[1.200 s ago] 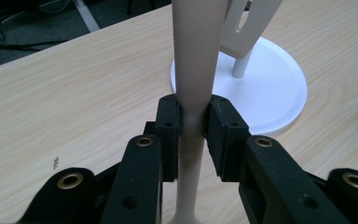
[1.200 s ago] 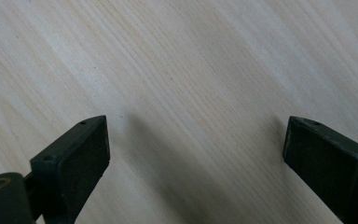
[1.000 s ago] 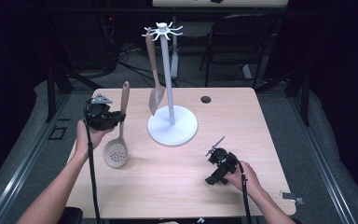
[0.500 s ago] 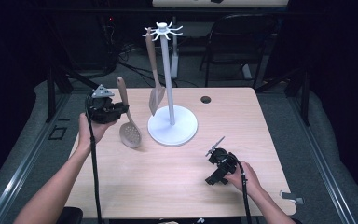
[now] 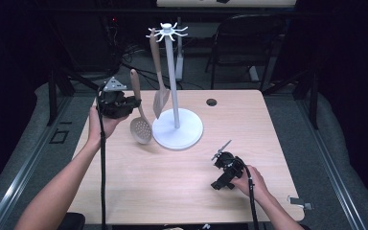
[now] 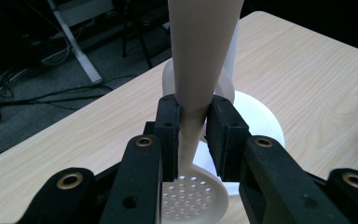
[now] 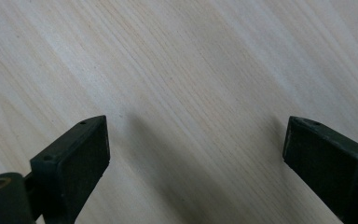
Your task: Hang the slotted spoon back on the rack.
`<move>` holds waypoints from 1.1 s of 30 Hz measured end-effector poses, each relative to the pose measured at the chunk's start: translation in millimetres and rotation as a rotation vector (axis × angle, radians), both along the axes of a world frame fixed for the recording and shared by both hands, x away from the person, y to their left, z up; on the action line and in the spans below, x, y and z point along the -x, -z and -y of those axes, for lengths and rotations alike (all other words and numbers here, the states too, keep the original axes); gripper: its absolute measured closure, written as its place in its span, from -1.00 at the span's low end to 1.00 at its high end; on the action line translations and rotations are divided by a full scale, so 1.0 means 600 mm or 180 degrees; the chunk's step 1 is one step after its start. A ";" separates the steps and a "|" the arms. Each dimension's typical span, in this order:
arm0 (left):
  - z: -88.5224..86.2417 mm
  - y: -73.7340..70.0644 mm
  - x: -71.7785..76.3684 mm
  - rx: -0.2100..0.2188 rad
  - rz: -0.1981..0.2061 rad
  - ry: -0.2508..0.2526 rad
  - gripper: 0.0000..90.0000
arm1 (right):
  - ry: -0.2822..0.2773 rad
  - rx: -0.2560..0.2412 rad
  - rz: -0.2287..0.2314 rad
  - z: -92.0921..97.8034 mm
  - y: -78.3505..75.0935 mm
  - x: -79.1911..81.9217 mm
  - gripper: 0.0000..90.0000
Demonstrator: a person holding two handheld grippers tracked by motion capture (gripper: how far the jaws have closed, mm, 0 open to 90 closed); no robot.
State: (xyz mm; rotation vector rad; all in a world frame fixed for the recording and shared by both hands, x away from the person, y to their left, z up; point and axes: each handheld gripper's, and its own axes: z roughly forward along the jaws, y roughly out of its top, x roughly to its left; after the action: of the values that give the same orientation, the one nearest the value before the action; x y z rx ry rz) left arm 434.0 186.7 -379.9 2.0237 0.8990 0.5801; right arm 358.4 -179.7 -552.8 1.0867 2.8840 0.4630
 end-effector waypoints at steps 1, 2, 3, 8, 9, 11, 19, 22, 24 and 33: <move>0.002 -0.002 0.000 -0.0010 0.0001 0.0008 0.67 | -0.0001 -0.0003 0.0002 0.000 0.000 0.000 -0.85; 0.005 -0.003 -0.001 0.0000 0.0008 0.0013 0.67 | -0.0005 0.0006 0.0009 0.000 0.000 0.000 -0.85; 0.007 -0.005 -0.001 -0.0005 0.0014 0.0025 0.67 | 0.0000 -0.0012 0.0002 0.000 0.000 0.000 -0.85; 0.017 -0.014 -0.002 0.0020 0.0039 0.0058 0.67 | -0.0002 -0.0015 -0.0001 0.000 0.000 0.000 -0.85; 0.018 -0.017 -0.003 0.0031 0.0037 0.0067 0.67 | -0.0001 -0.0015 -0.0001 0.000 0.000 0.000 -0.85; 0.022 -0.022 -0.003 0.0038 0.0040 0.0077 0.67 | -0.0002 -0.0014 -0.0002 0.000 0.000 0.000 -0.85; 0.039 -0.051 -0.006 0.0084 0.0059 0.0129 0.67 | -0.0003 -0.0007 0.0013 0.000 -0.001 0.000 -0.85; 0.044 -0.062 -0.010 0.0096 0.0073 0.0149 0.67 | -0.0012 0.0006 -0.0004 0.001 -0.001 0.000 -0.85; 0.048 -0.068 -0.011 0.0122 0.0087 0.0161 0.67 | -0.0021 0.0002 0.0015 0.001 -0.001 0.000 -0.85; 0.067 -0.101 -0.020 0.0155 0.0143 0.0205 0.67 | -0.0059 0.0044 -0.0030 0.001 -0.003 -0.002 -0.85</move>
State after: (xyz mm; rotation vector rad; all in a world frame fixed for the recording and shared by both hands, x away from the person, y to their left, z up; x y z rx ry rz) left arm 445.7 146.7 -319.5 1.9807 0.8110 0.5606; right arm 359.5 -180.5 -551.1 1.0640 2.9034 0.4391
